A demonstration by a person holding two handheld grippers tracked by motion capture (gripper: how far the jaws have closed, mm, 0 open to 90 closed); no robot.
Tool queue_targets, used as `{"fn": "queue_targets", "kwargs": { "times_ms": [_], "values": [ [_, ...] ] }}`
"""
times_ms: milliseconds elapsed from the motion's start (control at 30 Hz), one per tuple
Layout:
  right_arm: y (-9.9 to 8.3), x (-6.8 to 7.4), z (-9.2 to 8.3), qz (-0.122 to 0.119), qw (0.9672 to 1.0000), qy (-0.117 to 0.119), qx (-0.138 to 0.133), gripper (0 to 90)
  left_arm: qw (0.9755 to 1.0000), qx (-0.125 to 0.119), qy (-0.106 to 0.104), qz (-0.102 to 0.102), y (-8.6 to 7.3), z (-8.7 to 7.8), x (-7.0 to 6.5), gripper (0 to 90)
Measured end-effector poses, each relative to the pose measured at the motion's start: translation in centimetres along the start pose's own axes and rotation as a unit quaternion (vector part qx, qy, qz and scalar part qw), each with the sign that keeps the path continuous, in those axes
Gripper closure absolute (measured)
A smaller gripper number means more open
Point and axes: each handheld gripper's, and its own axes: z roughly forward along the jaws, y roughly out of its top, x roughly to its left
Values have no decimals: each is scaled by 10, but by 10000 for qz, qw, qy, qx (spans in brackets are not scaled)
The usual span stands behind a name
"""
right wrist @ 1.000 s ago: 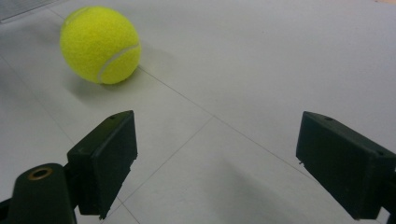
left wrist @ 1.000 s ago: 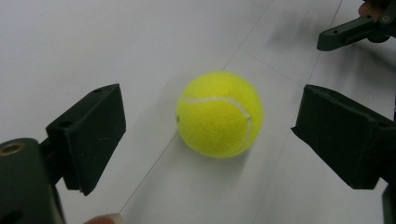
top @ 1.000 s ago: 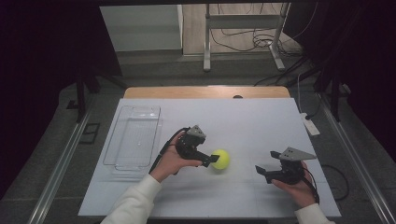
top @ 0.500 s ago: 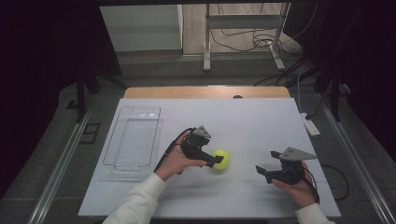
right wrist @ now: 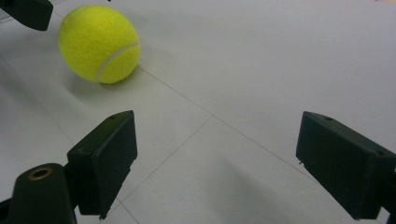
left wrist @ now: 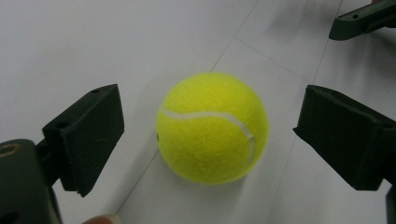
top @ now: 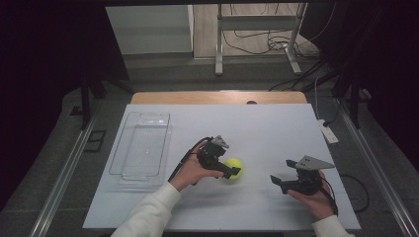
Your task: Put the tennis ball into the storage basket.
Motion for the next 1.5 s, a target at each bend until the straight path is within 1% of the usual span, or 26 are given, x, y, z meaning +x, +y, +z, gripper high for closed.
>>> {"fn": "queue_targets", "kwargs": {
  "times_ms": [467, 800, 900, 933, 1000, 1033, 1067, 1333, 1400, 1500],
  "values": [
    [-1, 0, 1, -4, 10000, 13, -8, 131, 9996, 271, 21, -17, -1, 19, 1, 67],
    [-1, 0, 1, -18, 10000, 6, -16, 131, 9993, 383, 15, 26, -4, 26, 0, 72],
    [-1, 0, 0, -12, 10000, -1, -26, 131, 9992, 395, 26, 50, -4, 27, -1, 113],
    [-1, 0, 0, -13, 10000, -2, -26, 131, 9992, 390, 32, 62, -5, 27, -1, 113],
    [-1, 0, 0, -14, 10000, -4, -26, 131, 9993, 371, 25, 70, -5, 27, -1, 169],
    [-1, 0, 0, -14, 10000, -5, -25, 131, 9991, 390, 26, 133, -5, 26, -2, 238],
    [-1, 0, 0, -15, 10000, -6, -26, 131, 9990, 398, 46, 172, -5, 26, -3, 249],
    [0, 0, 0, -24, 10000, -27, -14, 131, 9988, 420, 93, 232, -5, 25, -4, 264],
    [0, 0, 0, -24, 10000, -34, -14, 131, 9986, 398, 173, 296, -5, 25, -5, 265],
    [0, 0, -1, -12, 10000, -34, -16, 132, 9986, 374, 195, 309, -5, 24, -5, 266]
  ]
}}
